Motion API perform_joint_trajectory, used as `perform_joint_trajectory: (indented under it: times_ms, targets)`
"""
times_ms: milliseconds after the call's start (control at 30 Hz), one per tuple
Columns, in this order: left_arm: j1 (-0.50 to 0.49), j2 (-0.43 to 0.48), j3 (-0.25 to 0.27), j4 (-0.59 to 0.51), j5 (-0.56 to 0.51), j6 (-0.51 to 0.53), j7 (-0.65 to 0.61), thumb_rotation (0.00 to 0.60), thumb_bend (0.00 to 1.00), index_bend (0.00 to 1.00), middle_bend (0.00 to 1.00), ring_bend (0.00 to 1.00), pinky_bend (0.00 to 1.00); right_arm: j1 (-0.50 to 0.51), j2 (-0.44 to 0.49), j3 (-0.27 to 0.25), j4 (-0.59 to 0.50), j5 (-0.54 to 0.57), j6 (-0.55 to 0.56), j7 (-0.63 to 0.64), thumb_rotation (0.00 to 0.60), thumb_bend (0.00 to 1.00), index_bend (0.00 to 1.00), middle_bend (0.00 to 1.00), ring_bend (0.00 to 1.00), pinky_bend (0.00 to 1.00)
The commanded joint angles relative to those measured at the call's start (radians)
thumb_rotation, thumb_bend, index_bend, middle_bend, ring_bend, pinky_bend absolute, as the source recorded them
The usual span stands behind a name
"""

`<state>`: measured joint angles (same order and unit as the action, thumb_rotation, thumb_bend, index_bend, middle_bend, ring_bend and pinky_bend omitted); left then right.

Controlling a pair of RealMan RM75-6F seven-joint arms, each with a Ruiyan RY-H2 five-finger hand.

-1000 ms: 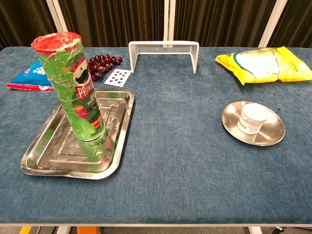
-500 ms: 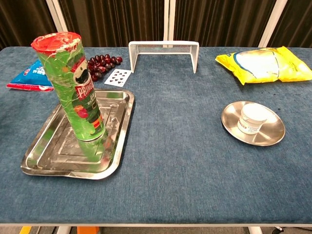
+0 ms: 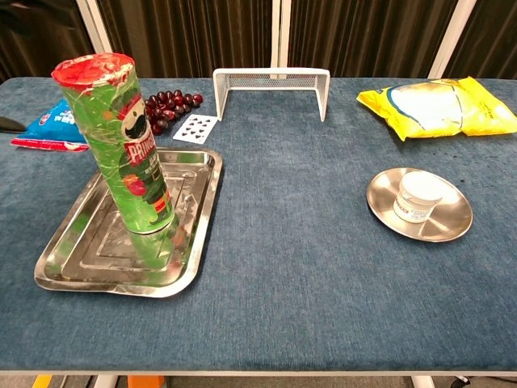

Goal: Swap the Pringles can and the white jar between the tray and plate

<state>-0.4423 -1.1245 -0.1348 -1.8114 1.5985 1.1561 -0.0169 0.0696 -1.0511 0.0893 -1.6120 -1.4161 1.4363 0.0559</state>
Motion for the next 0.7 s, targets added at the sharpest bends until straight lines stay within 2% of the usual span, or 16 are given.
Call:
perform_joint_trajectory:
  times_ms: [33, 233, 333, 433, 600, 700]
  targets:
    - [-0.063, 0.038, -0.015, -0.039, -0.008, -0.077, -0.034, 0.6, 0.0, 0.1, 0.12, 0.05, 0.18, -0.001, -0.003, 0.0, 0.007, 0.004, -0.003, 0.007, 0.6, 0.21, 0.0, 0.0, 0.0, 0.0]
    - [-0.14, 0.066, -0.027, -0.074, -0.019, -0.17, -0.006, 0.6, 0.0, 0.1, 0.12, 0.05, 0.2, 0.0, -0.008, 0.0, 0.025, 0.011, -0.012, 0.022, 0.6, 0.21, 0.0, 0.0, 0.0, 0.0]
    - [-0.175, 0.075, -0.031, -0.084, -0.026, -0.211, 0.028, 0.6, 0.0, 0.12, 0.14, 0.06, 0.25, -0.001, -0.009, 0.001, 0.032, 0.013, -0.014, 0.029, 0.6, 0.21, 0.0, 0.0, 0.0, 0.0]
    - [-0.203, 0.07, -0.032, -0.087, -0.032, -0.239, 0.063, 0.6, 0.0, 0.17, 0.18, 0.1, 0.32, -0.001, -0.012, 0.001, 0.04, 0.015, -0.017, 0.036, 0.6, 0.21, 0.0, 0.0, 0.0, 0.0]
    - [-0.214, 0.035, -0.029, -0.061, -0.05, -0.223, 0.166, 0.6, 0.0, 0.24, 0.23, 0.16, 0.4, -0.002, -0.016, 0.001, 0.052, 0.018, -0.02, 0.049, 0.6, 0.21, 0.0, 0.0, 0.0, 0.0]
    - [-0.21, 0.019, -0.026, -0.05, -0.065, -0.204, 0.194, 0.6, 0.0, 0.28, 0.28, 0.2, 0.48, -0.003, -0.016, 0.002, 0.058, 0.02, -0.021, 0.054, 0.6, 0.21, 0.0, 0.0, 0.0, 0.0]
